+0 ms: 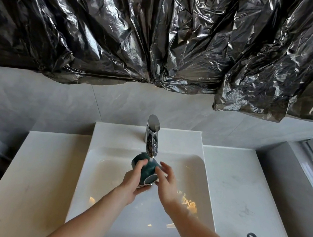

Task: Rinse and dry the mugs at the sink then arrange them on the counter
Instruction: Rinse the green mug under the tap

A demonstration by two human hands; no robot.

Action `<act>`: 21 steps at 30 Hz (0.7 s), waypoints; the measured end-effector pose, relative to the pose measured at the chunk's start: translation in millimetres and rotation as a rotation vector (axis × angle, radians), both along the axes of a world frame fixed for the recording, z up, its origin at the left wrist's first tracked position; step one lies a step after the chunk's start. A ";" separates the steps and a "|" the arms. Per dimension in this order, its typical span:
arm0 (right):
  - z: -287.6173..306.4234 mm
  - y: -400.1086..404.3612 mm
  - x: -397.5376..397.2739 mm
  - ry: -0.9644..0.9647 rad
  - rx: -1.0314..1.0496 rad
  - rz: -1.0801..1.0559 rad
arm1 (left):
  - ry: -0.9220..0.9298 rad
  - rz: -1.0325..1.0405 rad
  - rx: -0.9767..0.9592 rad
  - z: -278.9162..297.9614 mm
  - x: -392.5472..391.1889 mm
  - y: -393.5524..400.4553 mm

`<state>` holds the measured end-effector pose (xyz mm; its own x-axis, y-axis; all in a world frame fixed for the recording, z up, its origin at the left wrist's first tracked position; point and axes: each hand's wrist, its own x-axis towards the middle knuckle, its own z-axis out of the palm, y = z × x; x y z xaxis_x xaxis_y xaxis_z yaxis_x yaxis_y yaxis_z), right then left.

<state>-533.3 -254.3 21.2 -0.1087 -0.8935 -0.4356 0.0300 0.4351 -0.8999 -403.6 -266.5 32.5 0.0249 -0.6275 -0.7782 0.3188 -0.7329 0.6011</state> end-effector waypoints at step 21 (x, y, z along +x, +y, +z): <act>6.4 -5.5 9.1 -0.419 0.293 -0.085 | -0.448 -0.203 -0.193 14.1 6.8 -3.1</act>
